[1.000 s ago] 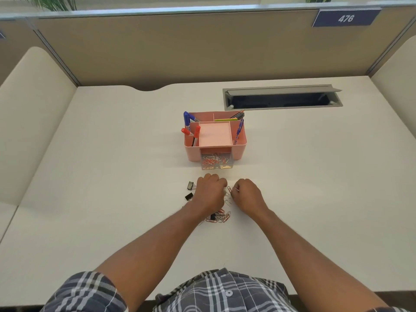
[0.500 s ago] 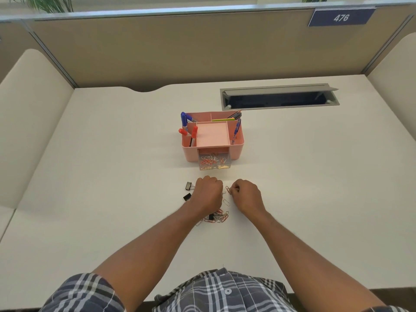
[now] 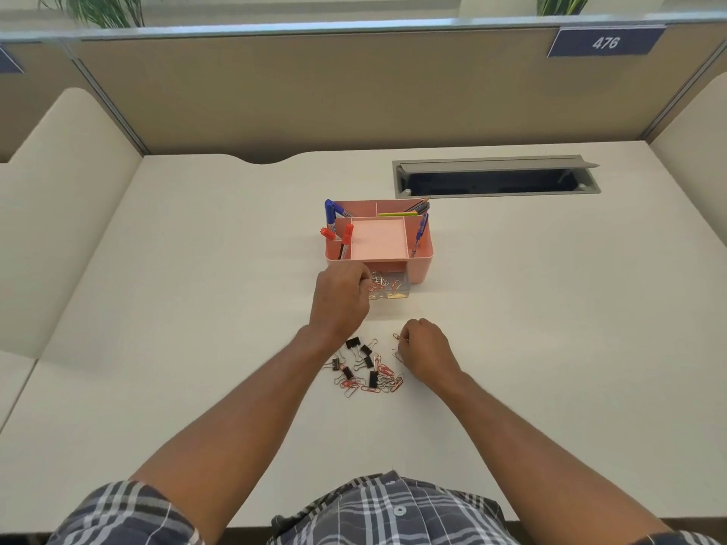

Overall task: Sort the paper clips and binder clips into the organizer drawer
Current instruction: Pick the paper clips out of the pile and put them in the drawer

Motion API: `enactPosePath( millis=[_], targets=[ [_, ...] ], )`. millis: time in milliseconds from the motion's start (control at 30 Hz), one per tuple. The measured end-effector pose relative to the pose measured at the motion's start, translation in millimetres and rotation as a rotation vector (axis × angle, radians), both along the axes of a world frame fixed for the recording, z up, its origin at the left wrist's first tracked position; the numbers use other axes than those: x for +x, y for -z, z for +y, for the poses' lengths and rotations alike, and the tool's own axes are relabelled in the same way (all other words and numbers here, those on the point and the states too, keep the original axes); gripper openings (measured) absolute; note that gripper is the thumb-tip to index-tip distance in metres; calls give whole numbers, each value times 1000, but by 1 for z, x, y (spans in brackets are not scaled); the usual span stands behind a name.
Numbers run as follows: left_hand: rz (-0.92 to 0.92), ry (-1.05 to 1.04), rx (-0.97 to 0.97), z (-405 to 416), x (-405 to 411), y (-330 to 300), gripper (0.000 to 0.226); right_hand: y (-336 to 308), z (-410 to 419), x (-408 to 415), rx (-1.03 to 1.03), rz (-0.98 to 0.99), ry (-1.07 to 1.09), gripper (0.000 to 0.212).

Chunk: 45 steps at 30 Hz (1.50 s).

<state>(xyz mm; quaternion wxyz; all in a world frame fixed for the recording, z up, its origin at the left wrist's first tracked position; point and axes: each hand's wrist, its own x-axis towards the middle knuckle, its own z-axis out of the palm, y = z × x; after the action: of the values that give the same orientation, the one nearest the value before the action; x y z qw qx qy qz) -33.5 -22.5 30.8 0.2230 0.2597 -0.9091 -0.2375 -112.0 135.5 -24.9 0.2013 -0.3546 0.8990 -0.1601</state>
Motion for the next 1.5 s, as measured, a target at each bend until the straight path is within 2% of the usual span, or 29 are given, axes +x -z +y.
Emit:
enactPosePath(
  millis=[67, 133, 200, 267, 367, 500, 700, 733, 800, 867, 933, 1000, 1100, 1233, 1333, 1500],
  targets=[
    [-70, 11, -34, -5, -6, 3, 12, -9, 3, -2, -94, -58, 37, 13],
    [-91, 27, -70, -7, -6, 8, 15, -24, 4, -2, -276, -88, 70, 8],
    [-64, 34, -95, -5, -1, 14, 16, -43, -1, -5, -471, -44, 101, 7],
    [-43, 24, -114, 1, 6, 17, 13, -59, -11, -14, -559, 21, 94, 7],
    [-60, -5, -119, 7, 11, 19, 9, -70, -34, -28, -505, 80, 25, 8],
    [-83, -41, -104, 5, 12, 18, 16, -68, -54, -37, -416, 97, -53, 10],
    [43, -109, -32, 9, 32, 20, 17, -65, -26, -21, -524, 54, 3, 9],
    [45, -112, -17, 11, 39, 25, 17, -60, -17, -17, -485, 25, 12, 9],
    [6, -107, 18, 17, 54, 36, 15, -46, -1, -8, -276, -39, -4, 15],
    [-59, -120, 68, 25, 69, 47, 17, -29, 12, 5, -37, -93, -44, 31],
    [-107, -136, 111, 36, 81, 56, 23, -13, 21, 20, 66, -141, -63, 43],
    [-151, -118, 128, 47, 90, 62, 30, -1, 24, 34, 64, -128, -95, 45],
    [-212, -56, 117, 61, 96, 68, 36, 8, 22, 42, 0, -55, -132, 32],
    [-252, -6, 20, 69, 84, 69, 18, 8, 15, 36, -45, -20, -160, 16],
    [-290, 43, -48, 71, 70, 67, 5, 5, 11, 26, -51, -29, -130, 16],
    [-425, 89, -141, 67, 49, 66, 7, 0, 8, 10, -105, -96, -4, 19]
  ],
)
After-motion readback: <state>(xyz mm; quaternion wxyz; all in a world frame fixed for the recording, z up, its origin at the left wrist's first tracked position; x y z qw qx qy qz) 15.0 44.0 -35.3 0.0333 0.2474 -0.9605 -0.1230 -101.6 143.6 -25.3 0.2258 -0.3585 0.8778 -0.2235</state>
